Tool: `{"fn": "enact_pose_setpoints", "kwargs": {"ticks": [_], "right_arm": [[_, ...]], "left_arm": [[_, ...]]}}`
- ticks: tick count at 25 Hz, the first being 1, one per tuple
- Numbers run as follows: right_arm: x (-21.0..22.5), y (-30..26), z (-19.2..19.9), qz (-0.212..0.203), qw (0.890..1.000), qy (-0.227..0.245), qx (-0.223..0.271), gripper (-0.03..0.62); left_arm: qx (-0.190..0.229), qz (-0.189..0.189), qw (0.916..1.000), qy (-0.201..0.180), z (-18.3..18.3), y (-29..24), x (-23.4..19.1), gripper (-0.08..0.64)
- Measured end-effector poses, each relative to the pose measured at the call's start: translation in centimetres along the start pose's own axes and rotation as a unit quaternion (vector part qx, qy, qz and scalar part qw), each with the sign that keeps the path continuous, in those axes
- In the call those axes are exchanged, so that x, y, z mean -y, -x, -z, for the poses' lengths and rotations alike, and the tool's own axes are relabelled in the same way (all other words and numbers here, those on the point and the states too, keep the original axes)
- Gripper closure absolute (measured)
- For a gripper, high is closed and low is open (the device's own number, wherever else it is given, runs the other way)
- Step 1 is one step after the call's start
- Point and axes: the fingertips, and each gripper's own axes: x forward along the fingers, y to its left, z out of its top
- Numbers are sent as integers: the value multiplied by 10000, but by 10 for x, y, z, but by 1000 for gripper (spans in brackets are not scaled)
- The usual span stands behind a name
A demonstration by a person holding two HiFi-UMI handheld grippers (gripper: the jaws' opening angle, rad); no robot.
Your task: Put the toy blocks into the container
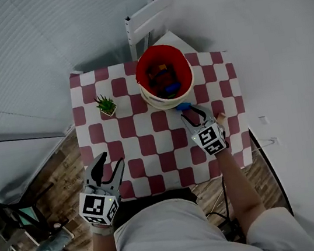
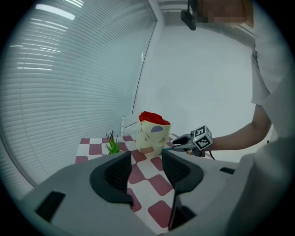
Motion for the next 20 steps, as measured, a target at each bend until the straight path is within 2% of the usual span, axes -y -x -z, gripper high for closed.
{"fn": "enact_pose_setpoints", "kwargs": {"ticks": [11, 17, 20], "right_arm": [[17, -43, 28, -339, 9972, 302, -597, 411], [18, -50, 34, -552, 9957, 328, -665, 400], [17, -51, 37, -600, 9928, 607, -835, 399]], "left_arm": [[-191, -154, 9994, 244, 11, -10, -15, 370], [-233, -247, 9989, 326, 16, -10, -18, 370], [-242, -253, 9988, 351, 19, -9, -17, 371]]}}
